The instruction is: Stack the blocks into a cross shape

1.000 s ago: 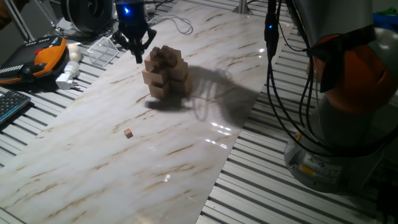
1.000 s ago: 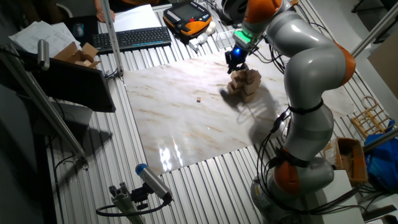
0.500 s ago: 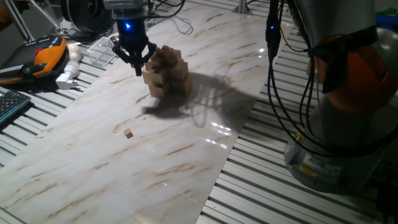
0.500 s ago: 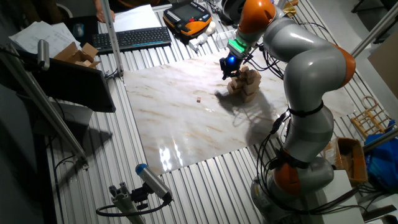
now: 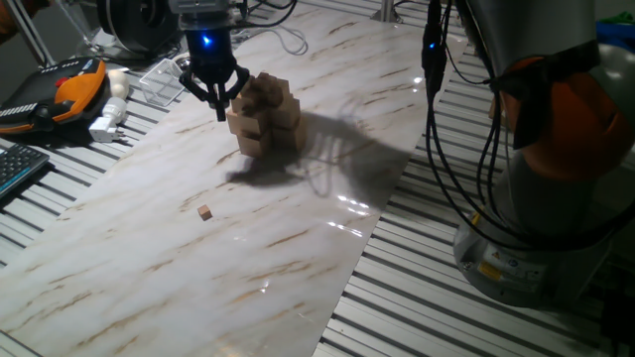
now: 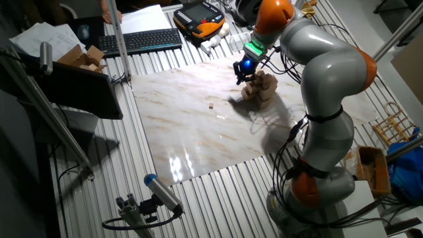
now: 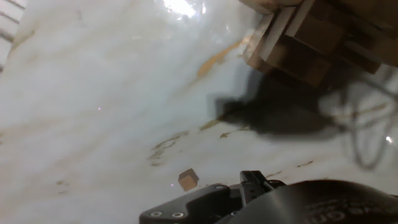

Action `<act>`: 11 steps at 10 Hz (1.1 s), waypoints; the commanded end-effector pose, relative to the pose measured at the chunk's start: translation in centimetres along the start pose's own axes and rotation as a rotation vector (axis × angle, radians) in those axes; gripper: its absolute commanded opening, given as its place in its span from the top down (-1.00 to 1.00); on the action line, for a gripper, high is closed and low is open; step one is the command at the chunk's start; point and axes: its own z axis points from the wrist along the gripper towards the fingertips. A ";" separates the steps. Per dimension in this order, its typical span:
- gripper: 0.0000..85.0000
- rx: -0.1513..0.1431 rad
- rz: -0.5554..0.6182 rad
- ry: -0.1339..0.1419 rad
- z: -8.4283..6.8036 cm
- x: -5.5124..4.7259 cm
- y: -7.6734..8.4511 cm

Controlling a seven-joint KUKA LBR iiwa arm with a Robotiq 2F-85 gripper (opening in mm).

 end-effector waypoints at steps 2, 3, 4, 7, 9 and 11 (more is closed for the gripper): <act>1.00 0.036 -0.092 0.006 0.0 0.0 0.0; 1.00 0.033 -0.053 -0.009 0.0 0.0 0.0; 1.00 0.046 -0.020 -0.006 0.0 0.0 0.0; 1.00 0.017 0.079 0.035 2.2 1.0 1.4; 0.60 -0.002 0.126 0.046 3.9 1.3 2.7; 0.60 -0.008 0.146 0.021 5.6 1.1 4.1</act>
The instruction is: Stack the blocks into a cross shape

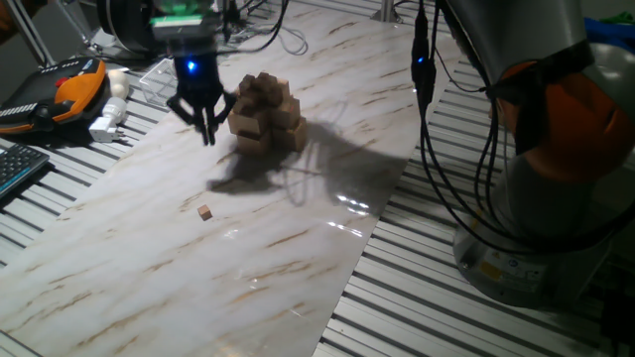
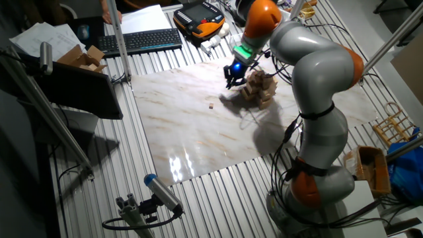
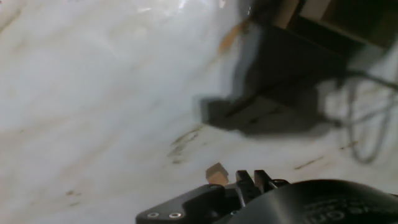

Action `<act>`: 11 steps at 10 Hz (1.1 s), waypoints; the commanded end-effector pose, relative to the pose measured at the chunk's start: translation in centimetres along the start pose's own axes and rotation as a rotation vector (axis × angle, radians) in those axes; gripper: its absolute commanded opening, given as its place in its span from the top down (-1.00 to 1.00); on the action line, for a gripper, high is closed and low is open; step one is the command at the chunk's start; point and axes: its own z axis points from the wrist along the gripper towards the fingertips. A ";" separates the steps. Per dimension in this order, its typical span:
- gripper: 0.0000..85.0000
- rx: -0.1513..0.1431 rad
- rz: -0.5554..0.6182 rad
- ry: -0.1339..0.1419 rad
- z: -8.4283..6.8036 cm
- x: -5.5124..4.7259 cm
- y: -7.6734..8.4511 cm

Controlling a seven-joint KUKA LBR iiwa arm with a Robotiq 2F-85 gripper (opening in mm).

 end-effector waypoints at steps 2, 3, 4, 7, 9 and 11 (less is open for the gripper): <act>0.60 -0.003 0.011 -0.008 1.3 -0.1 0.7; 0.60 0.003 0.002 -0.043 2.1 0.1 0.9; 0.60 0.002 -0.006 -0.088 3.0 0.3 1.0; 0.60 0.013 -0.056 -0.153 4.1 0.9 0.8; 0.60 0.022 -0.089 -0.169 4.1 0.9 0.8; 0.60 0.061 -0.213 -0.204 4.1 0.9 0.8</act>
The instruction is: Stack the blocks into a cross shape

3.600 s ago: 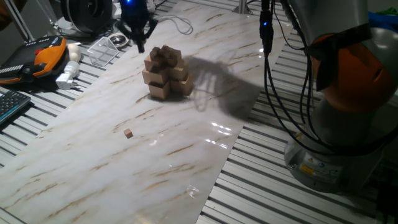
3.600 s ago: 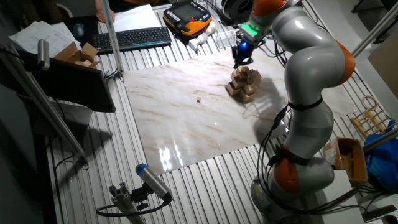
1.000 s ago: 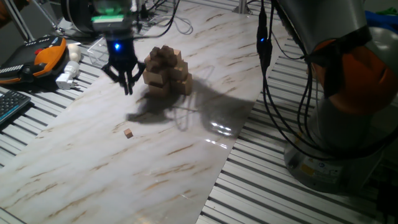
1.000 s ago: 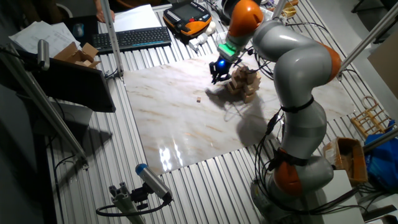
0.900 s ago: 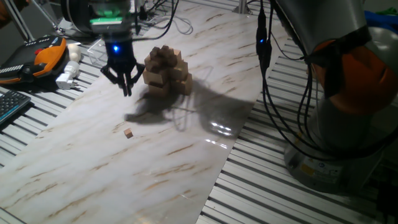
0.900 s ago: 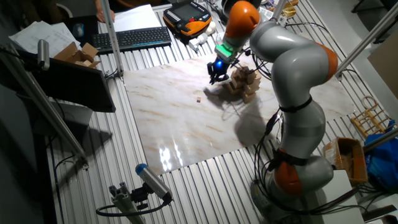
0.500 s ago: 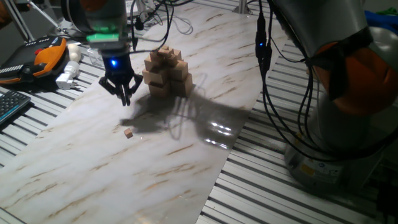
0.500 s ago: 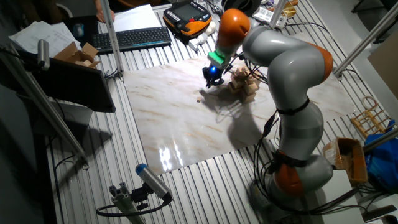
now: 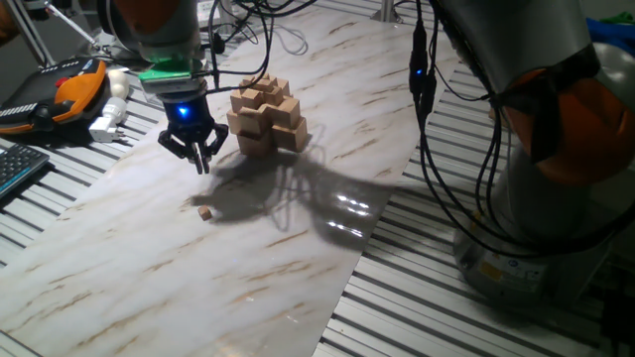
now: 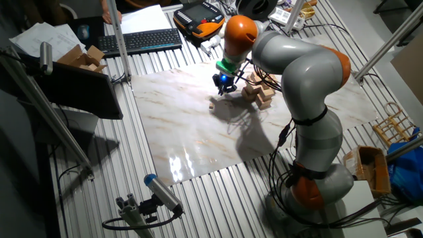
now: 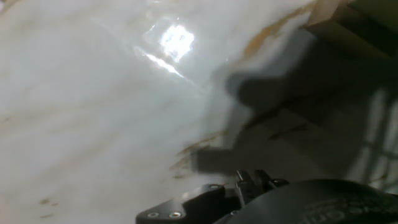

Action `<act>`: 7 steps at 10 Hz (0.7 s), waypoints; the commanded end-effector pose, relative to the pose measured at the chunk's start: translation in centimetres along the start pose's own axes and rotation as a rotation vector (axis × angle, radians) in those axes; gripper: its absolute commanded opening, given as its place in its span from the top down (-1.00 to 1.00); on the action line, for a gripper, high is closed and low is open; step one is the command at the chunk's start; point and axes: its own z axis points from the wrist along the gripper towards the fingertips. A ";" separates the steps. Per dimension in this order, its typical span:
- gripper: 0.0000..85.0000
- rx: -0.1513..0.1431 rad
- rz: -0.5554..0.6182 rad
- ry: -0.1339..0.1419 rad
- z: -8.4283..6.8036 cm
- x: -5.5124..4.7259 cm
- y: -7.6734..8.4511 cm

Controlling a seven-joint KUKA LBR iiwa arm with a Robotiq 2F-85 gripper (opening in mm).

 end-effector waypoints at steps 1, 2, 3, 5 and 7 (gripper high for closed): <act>0.60 0.015 -0.158 -0.001 0.0 0.0 0.0; 0.60 0.035 -0.259 -0.004 0.0 0.0 0.0; 0.60 0.061 -0.354 -0.020 0.0 0.0 0.0; 0.60 0.040 -0.493 0.016 0.0 0.0 0.0; 0.60 0.042 -0.603 0.024 0.0 0.0 0.0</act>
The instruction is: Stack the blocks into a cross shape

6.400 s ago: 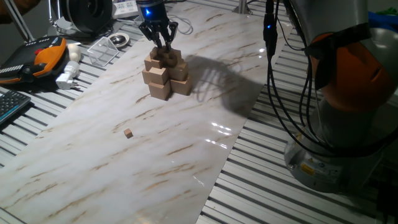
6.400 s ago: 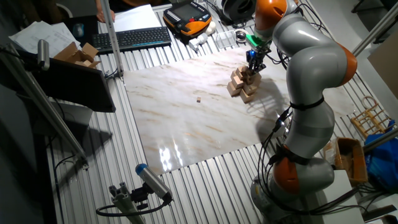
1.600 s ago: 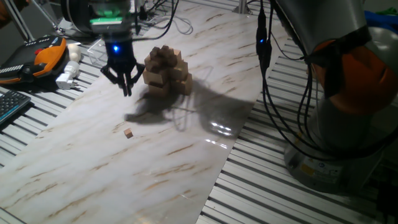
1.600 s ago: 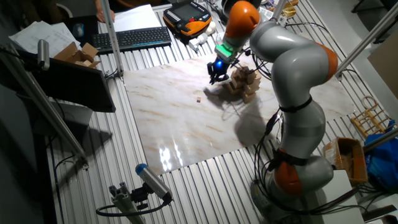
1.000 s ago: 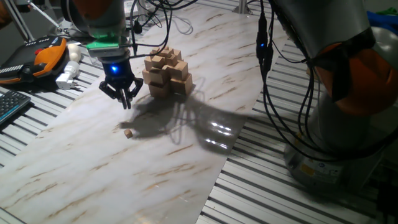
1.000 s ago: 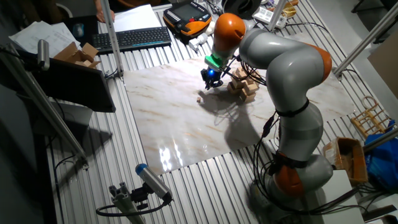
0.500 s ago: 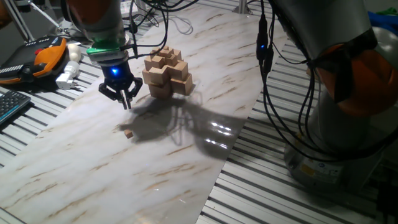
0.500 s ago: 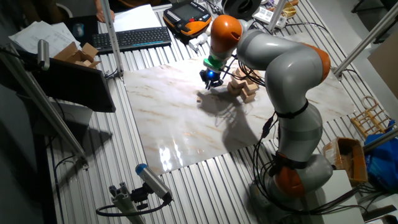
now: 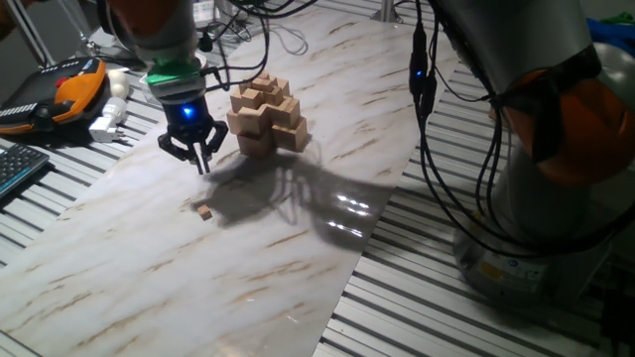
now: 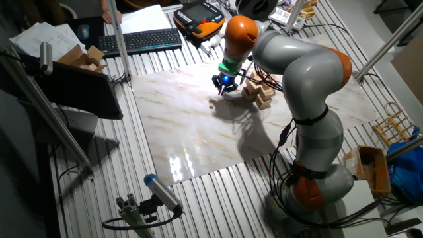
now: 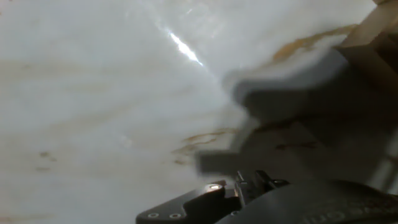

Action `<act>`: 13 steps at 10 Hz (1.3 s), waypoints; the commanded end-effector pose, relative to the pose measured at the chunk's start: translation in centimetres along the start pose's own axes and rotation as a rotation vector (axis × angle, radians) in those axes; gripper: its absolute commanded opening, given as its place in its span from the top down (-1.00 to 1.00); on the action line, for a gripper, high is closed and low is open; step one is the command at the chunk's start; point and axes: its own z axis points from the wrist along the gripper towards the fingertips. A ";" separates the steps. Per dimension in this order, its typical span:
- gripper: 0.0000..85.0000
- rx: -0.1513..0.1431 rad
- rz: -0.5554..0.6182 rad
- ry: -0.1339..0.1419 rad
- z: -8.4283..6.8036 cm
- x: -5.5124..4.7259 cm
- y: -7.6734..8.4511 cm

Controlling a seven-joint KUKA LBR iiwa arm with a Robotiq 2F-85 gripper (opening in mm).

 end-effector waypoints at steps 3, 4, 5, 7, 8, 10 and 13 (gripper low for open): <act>-0.60 0.047 -0.366 -0.025 2.1 1.3 0.9; -0.60 0.050 -0.369 -0.026 2.8 1.6 1.2; -0.60 0.051 -0.378 -0.027 3.2 1.7 1.4; -0.60 0.055 -0.379 -0.026 3.8 1.5 1.9; -0.60 0.052 -0.365 -0.025 4.3 1.6 2.1; -0.60 0.038 -0.351 -0.028 5.5 2.1 2.4; -0.60 0.046 -0.329 -0.060 6.7 2.6 2.6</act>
